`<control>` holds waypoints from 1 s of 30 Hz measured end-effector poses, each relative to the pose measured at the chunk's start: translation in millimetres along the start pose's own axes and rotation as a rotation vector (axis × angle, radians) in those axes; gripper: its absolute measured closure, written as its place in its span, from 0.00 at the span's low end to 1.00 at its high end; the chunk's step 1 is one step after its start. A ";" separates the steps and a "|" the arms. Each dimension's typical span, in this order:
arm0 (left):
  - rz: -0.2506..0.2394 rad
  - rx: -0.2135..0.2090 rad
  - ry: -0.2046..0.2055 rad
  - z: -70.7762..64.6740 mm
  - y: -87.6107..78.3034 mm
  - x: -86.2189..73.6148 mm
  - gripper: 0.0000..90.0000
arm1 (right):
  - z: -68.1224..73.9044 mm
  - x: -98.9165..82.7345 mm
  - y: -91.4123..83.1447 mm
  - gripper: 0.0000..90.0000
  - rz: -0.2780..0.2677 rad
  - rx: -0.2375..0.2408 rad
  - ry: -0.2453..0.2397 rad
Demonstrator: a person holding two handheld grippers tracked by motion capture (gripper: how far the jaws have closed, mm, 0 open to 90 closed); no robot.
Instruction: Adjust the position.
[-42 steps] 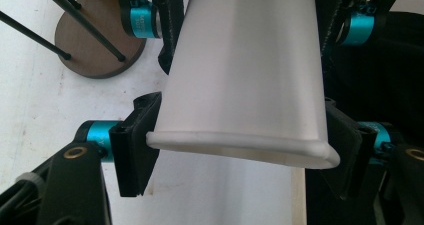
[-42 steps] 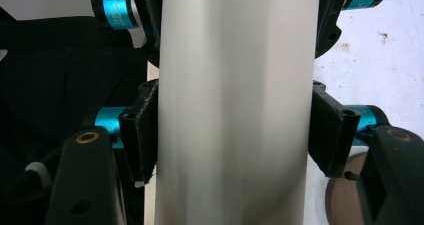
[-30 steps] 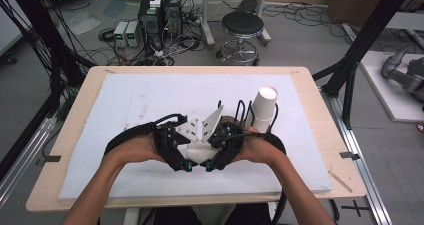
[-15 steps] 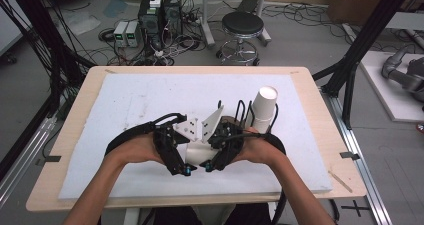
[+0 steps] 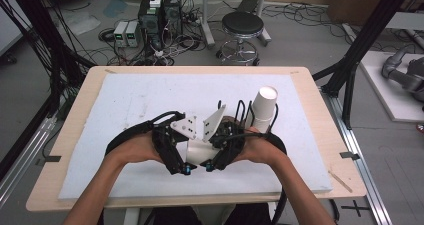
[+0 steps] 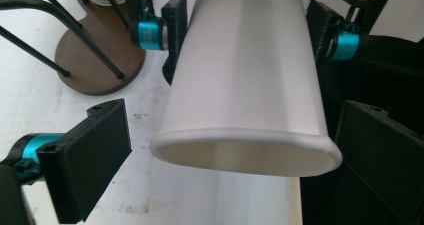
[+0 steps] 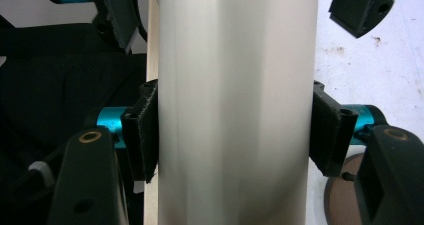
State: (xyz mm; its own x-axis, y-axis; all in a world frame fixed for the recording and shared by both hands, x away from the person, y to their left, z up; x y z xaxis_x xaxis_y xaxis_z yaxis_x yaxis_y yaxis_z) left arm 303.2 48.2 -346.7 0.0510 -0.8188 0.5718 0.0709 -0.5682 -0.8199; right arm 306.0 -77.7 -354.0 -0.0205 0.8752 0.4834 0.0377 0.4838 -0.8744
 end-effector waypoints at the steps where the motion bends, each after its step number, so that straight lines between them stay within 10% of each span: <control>1: -0.009 0.000 -0.005 -0.1 -0.5 0.1 0.02 | 0.3 -0.2 -0.5 0.38 -0.002 0.000 0.003; 30: -0.228 -0.014 -0.075 1.3 -10.4 -8.1 0.02 | -1.3 -18.8 -17.3 0.38 -0.182 -0.019 0.061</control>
State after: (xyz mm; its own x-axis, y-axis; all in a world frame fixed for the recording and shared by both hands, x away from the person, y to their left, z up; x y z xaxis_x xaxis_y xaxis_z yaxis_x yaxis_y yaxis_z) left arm 303.4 60.9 -342.8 0.1095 -0.6611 0.7423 0.0752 -0.7391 -0.6694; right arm 307.1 -102.6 -347.9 0.0322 0.7713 0.6356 0.0577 0.6335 -0.7716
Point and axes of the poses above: each handheld gripper's, and its own axes: y roughly forward along the jaws, x roughly out of its top, z roughly to its left, the point moved 5 cm from there along y, roughly forward along the jaws, and after that the axes turned 3 degrees about z, right-handed, at the moved point
